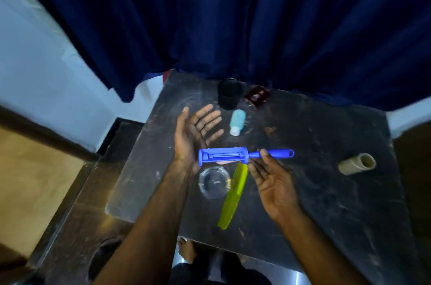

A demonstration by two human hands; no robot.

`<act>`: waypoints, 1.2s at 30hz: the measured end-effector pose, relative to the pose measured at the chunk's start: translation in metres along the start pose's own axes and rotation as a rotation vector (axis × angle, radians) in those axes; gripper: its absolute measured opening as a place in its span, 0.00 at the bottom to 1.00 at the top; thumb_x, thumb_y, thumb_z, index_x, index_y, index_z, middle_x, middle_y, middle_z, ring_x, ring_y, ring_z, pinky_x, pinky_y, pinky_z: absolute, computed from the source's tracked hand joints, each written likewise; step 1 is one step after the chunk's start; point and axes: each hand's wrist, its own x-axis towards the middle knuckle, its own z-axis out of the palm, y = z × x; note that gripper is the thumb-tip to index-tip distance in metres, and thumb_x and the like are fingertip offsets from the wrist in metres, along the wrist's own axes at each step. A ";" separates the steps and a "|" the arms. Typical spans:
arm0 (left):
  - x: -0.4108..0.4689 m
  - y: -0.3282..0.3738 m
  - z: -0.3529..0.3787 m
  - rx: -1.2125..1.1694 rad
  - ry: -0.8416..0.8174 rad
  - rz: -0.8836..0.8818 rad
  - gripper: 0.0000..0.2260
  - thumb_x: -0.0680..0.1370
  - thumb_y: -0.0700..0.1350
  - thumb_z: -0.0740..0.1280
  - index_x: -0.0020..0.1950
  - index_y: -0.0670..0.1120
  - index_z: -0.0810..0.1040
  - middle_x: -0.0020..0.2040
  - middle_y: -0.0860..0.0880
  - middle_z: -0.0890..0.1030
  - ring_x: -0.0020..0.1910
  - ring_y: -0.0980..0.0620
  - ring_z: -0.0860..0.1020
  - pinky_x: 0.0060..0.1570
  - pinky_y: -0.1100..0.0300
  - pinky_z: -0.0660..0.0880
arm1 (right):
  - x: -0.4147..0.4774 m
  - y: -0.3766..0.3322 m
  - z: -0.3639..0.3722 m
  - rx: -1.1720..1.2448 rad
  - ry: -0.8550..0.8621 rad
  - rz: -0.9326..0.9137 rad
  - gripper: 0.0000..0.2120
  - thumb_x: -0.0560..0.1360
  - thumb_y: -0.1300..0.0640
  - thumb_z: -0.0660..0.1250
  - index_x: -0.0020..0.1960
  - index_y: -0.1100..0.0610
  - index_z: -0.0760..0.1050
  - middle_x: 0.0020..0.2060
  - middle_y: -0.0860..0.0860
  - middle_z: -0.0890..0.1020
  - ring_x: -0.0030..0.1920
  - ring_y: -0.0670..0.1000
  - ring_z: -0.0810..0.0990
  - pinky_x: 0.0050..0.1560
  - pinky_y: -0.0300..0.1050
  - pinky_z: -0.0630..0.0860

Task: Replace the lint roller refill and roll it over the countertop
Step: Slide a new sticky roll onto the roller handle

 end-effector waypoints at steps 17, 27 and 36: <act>0.070 -0.231 0.220 0.860 -0.455 -0.193 0.14 0.85 0.37 0.61 0.71 0.37 0.74 0.53 0.47 0.82 0.48 0.53 0.78 0.44 0.60 0.74 | -0.039 -0.136 -0.176 0.202 0.298 -0.372 0.05 0.71 0.61 0.71 0.45 0.58 0.84 0.41 0.56 0.87 0.46 0.52 0.87 0.47 0.44 0.82; 0.084 -0.299 0.249 1.483 -0.895 0.393 0.27 0.75 0.40 0.77 0.73 0.38 0.75 0.73 0.37 0.75 0.74 0.40 0.71 0.77 0.58 0.59 | -0.054 -0.172 -0.219 0.265 0.372 -0.456 0.04 0.73 0.62 0.69 0.47 0.59 0.82 0.43 0.57 0.86 0.46 0.53 0.86 0.46 0.43 0.83; 0.077 -0.275 0.220 0.994 -0.350 0.139 0.15 0.76 0.40 0.77 0.62 0.49 0.84 0.54 0.48 0.88 0.56 0.48 0.86 0.58 0.53 0.81 | -0.053 -0.200 -0.246 0.272 0.403 -0.531 0.05 0.73 0.60 0.70 0.46 0.56 0.85 0.43 0.55 0.87 0.45 0.51 0.87 0.46 0.43 0.83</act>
